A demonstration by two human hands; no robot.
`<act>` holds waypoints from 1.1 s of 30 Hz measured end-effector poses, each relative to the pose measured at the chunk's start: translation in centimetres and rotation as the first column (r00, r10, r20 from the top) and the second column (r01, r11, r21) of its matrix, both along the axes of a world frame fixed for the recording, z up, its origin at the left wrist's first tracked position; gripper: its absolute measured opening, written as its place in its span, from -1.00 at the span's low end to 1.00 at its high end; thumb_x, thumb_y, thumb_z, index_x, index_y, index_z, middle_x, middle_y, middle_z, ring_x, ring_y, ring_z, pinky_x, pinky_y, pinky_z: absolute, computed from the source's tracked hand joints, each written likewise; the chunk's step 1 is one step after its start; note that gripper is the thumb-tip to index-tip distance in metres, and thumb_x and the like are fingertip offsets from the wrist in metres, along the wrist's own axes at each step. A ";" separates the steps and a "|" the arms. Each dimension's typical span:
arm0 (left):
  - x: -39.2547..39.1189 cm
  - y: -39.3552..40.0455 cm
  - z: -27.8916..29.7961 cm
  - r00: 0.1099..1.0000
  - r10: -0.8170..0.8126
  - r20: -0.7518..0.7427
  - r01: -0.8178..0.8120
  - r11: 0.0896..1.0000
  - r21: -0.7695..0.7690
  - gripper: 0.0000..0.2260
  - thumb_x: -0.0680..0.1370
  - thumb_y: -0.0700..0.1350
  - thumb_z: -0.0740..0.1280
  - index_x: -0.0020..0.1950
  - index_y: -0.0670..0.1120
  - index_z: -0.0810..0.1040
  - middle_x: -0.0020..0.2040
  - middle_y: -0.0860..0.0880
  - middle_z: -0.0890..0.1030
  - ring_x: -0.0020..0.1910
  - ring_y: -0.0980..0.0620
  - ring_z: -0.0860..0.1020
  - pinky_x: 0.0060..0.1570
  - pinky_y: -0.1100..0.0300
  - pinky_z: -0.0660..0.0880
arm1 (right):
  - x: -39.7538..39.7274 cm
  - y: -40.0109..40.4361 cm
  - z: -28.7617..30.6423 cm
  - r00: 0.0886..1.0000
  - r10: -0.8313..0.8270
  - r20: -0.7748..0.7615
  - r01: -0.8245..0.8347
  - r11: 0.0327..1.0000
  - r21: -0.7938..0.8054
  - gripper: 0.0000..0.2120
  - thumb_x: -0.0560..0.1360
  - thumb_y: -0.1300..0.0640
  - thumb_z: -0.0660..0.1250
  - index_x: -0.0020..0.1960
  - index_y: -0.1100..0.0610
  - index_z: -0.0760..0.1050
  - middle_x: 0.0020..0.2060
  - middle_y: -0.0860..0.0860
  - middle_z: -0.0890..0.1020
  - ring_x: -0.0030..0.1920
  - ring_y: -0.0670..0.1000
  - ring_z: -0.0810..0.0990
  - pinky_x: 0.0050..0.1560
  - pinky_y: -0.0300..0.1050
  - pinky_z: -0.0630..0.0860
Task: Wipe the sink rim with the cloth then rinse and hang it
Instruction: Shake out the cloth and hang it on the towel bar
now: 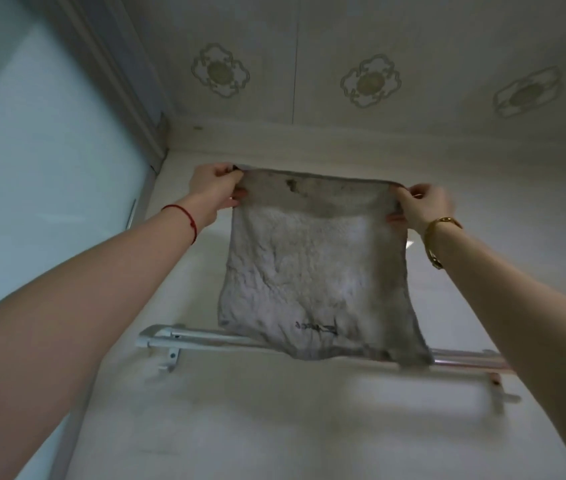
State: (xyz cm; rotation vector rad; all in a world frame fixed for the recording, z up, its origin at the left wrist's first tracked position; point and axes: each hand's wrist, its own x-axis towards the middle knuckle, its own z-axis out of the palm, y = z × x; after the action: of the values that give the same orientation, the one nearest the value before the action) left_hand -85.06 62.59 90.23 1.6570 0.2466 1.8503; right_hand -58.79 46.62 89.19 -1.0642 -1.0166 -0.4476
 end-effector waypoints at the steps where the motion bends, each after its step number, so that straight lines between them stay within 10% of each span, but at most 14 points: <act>1: 0.4 0.3 0.3 1.000 0.001 0.020 -0.001 1.000 0.007 -0.77 0.61 -0.19 0.29 -0.23 0.02 0.46 -0.26 0.02 0.51 -0.31 0.06 0.57 -0.24 0.18 0.54 | 0.2 0.4 0.3 1.000 -0.006 0.002 0.006 1.000 0.013 -0.80 0.51 0.06 0.35 -0.13 0.20 0.50 -0.19 0.16 0.62 -0.26 0.19 0.69 -0.03 0.18 0.63; 11: 1.5 2.6 -1.5 0.998 -0.054 0.036 0.055 0.998 -0.039 -0.83 0.61 -0.16 0.28 -0.16 0.02 0.52 -0.22 0.03 0.53 -0.25 0.07 0.57 -0.01 0.11 0.52 | 0.7 1.9 -0.5 0.999 0.034 0.020 -0.034 0.999 -0.016 -0.68 0.53 0.09 0.34 0.14 0.32 0.51 -0.06 0.20 0.63 -0.13 0.20 0.69 0.02 0.11 0.63; 20: -0.4 -1.8 -3.7 0.990 -0.137 -0.028 0.137 0.991 -0.011 -0.90 0.62 -0.14 0.29 -0.09 0.00 0.53 -0.08 -0.01 0.54 -0.22 0.03 0.61 0.04 0.02 0.60 | 0.7 -2.0 -2.7 1.000 -0.011 -0.004 0.011 1.000 0.028 -0.80 0.50 0.05 0.35 -0.22 0.15 0.51 -0.29 0.10 0.64 -0.27 0.16 0.70 -0.09 0.09 0.66; 33: -2.1 -6.2 -14.5 0.976 -0.216 0.032 0.216 0.976 -0.013 -0.81 0.57 -0.27 0.30 -0.14 -0.10 0.66 -0.18 -0.04 0.66 -0.16 0.04 0.63 0.01 0.19 0.60 | -0.5 -8.6 -12.6 0.972 0.227 -0.055 -0.229 0.973 -0.027 -0.87 0.50 0.22 0.37 -0.22 0.18 0.51 -0.22 0.17 0.59 -0.25 0.12 0.66 -0.22 -0.13 0.67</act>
State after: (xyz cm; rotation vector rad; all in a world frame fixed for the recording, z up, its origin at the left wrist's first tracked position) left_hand -87.15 56.42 75.75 1.5760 0.0651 1.7045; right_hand -59.25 38.05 76.55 -0.9694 -1.0892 -0.2161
